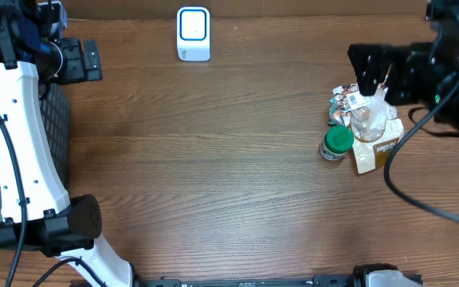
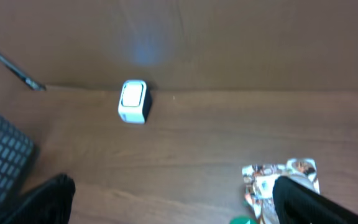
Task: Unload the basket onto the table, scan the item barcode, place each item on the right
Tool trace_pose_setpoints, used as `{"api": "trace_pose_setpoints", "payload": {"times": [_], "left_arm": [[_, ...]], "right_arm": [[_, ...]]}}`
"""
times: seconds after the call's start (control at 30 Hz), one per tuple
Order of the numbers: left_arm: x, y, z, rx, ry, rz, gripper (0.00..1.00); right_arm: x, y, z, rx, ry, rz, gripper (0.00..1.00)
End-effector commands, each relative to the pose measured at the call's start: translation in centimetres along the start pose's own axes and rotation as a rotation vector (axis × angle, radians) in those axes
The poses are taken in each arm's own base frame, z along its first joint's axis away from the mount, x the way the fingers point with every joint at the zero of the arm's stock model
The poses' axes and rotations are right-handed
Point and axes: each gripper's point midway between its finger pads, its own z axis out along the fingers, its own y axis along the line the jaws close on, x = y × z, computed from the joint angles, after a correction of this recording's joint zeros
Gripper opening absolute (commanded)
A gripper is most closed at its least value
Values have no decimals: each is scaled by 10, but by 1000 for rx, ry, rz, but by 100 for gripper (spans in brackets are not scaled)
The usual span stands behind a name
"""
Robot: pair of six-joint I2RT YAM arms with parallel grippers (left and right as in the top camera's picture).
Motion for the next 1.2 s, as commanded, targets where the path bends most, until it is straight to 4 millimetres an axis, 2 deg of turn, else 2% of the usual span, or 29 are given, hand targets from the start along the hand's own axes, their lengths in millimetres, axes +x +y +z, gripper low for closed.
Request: {"api": "trace_pose_setpoints", "payload": {"times": [0.0, 0.27, 0.53, 0.87, 1.17], "left_arm": [[0, 2, 1, -7, 3, 17, 100], [0, 2, 1, -7, 3, 16, 100], [0, 2, 1, -7, 3, 16, 100], [0, 2, 1, -7, 3, 17, 100], [0, 2, 1, -7, 3, 17, 100]], "right_arm": [[18, -4, 0, 7, -24, -5, 100], [57, -10, 7, -13, -199, -44, 100], [109, -17, 10, -39, -409, -91, 100], [175, -30, 13, -38, -581, -122, 100], [212, -38, 27, -45, -640, -134, 100]]}}
